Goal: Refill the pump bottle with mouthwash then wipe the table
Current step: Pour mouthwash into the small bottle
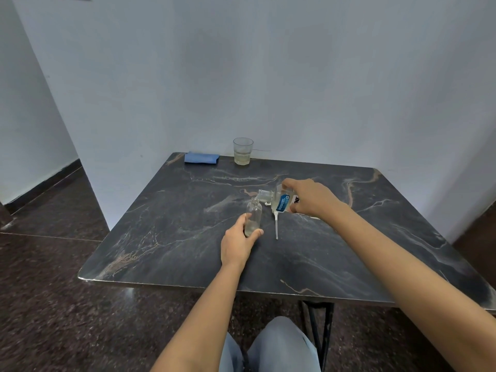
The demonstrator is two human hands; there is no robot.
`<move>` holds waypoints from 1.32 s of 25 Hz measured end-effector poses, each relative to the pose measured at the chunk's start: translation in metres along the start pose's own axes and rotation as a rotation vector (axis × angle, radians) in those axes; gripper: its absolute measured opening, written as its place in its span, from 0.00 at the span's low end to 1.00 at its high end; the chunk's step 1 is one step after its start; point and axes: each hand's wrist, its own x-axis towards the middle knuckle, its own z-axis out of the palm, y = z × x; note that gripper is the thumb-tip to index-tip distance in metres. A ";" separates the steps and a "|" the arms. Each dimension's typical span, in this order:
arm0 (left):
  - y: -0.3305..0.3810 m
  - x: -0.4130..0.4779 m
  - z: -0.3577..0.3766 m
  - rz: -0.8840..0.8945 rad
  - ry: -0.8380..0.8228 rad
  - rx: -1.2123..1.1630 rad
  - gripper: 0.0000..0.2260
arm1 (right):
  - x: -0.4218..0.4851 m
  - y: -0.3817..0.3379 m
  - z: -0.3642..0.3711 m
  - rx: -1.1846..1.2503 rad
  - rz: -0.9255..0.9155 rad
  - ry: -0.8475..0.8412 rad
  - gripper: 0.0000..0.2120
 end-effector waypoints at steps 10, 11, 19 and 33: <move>0.001 0.000 0.000 -0.002 -0.003 0.009 0.23 | -0.001 0.000 0.002 -0.002 0.002 0.002 0.21; 0.001 0.000 0.000 -0.002 -0.004 0.008 0.22 | -0.001 0.000 0.002 0.001 0.005 0.001 0.21; 0.001 0.000 0.000 -0.007 -0.006 0.004 0.23 | 0.000 -0.002 -0.001 -0.014 0.000 0.000 0.22; 0.002 -0.001 -0.001 0.009 -0.008 0.021 0.22 | 0.000 -0.004 -0.004 -0.039 0.006 0.000 0.22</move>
